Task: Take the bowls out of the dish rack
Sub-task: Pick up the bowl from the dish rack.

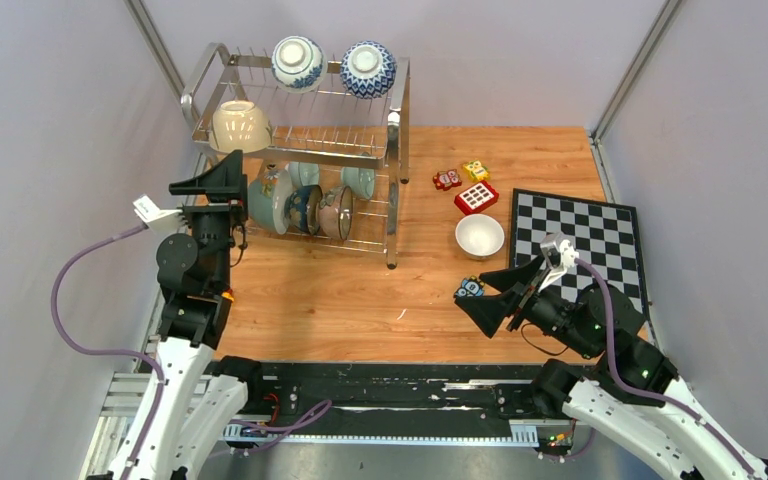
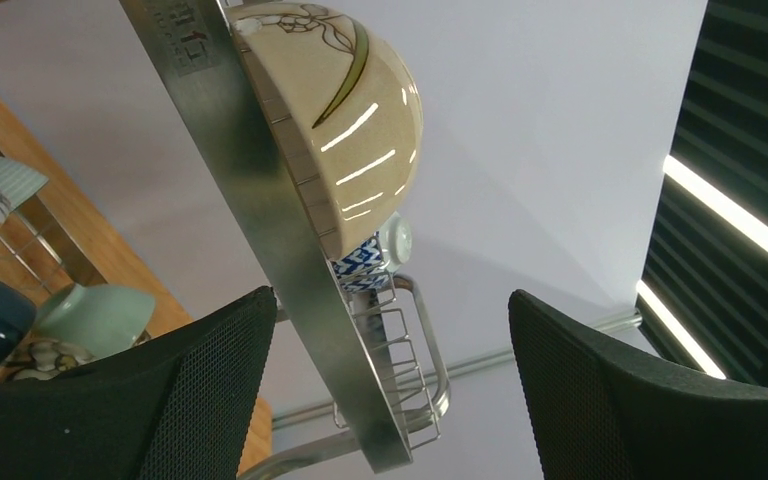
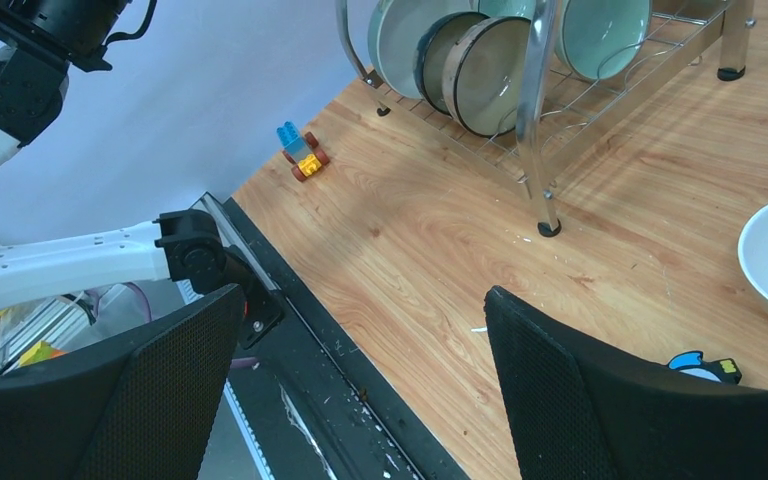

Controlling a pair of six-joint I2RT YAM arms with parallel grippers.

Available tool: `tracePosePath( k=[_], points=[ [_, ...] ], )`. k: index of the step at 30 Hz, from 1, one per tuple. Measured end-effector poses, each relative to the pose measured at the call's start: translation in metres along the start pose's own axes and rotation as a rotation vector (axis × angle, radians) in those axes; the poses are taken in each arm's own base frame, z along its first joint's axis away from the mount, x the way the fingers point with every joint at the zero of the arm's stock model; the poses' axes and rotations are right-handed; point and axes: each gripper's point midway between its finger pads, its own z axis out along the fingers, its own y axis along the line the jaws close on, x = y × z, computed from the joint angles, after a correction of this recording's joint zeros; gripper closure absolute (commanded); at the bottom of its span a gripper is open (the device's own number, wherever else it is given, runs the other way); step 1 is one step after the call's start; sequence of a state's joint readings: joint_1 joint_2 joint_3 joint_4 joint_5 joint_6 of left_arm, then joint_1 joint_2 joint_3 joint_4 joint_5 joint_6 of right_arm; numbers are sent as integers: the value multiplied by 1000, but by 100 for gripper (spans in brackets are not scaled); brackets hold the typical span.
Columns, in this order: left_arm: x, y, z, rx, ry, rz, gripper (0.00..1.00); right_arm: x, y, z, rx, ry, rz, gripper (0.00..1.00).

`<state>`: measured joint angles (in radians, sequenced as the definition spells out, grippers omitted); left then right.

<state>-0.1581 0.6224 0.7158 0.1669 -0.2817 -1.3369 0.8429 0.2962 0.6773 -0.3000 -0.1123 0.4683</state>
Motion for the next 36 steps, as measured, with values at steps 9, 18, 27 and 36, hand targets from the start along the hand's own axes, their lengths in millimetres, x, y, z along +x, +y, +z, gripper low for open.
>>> tracePosePath(
  k=[9, 18, 27, 36],
  points=[
    [0, -8, 8, 52, -12, -17, 19, 0, -2, 0, 7, -2, -15, 6],
    [2, -6, 16, 58, -14, -15, 19, 1, -3, 0, 10, 1, -17, 6],
    [8, -7, 22, 89, 3, -16, 15, 9, -7, 5, 24, 33, -22, 6],
    [12, -6, 26, 116, 14, -20, 14, 11, -9, 7, 30, 42, -22, 6]
  ],
)
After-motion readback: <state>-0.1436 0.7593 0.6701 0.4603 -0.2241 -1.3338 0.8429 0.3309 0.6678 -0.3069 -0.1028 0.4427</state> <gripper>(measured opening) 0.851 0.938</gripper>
